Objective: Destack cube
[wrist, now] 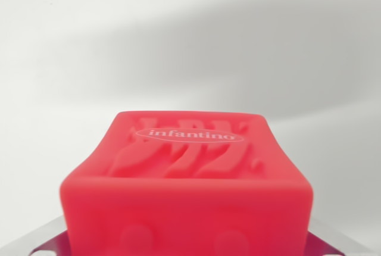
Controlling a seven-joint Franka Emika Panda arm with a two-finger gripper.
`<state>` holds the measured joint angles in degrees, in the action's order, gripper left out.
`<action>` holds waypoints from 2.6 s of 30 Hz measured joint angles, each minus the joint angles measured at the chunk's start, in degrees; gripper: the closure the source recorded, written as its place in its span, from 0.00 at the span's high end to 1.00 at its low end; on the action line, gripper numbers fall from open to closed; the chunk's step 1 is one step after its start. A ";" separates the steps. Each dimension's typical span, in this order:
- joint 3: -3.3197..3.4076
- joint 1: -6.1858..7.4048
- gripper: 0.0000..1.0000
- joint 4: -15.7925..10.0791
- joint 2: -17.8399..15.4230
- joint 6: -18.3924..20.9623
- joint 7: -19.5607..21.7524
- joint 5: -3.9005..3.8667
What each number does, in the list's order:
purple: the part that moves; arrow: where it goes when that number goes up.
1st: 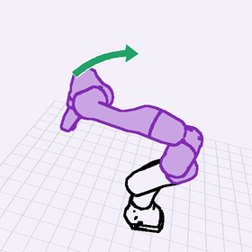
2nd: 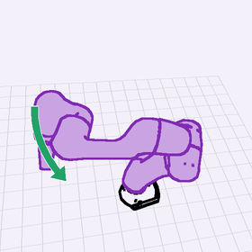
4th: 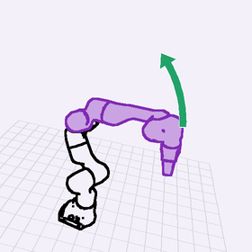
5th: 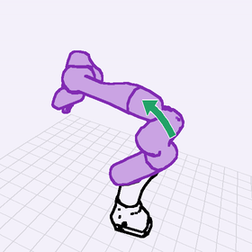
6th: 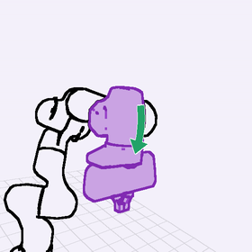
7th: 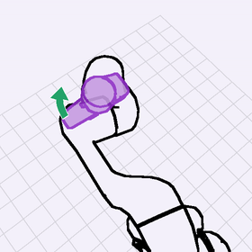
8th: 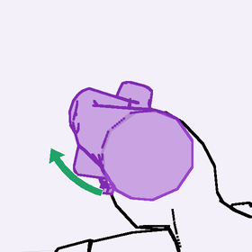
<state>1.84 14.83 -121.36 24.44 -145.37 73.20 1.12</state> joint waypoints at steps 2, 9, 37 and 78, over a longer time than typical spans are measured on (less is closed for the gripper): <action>0.00 0.00 0.00 0.02 0.60 -0.69 0.00 0.00; -0.03 -0.02 0.00 0.34 3.09 -2.87 0.00 0.04; -0.39 -0.31 0.00 2.05 10.49 -8.56 -0.01 0.19; -0.54 -0.44 1.00 2.72 12.22 -9.74 -0.01 0.19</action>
<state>1.30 14.39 -118.64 36.66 -155.10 73.19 1.31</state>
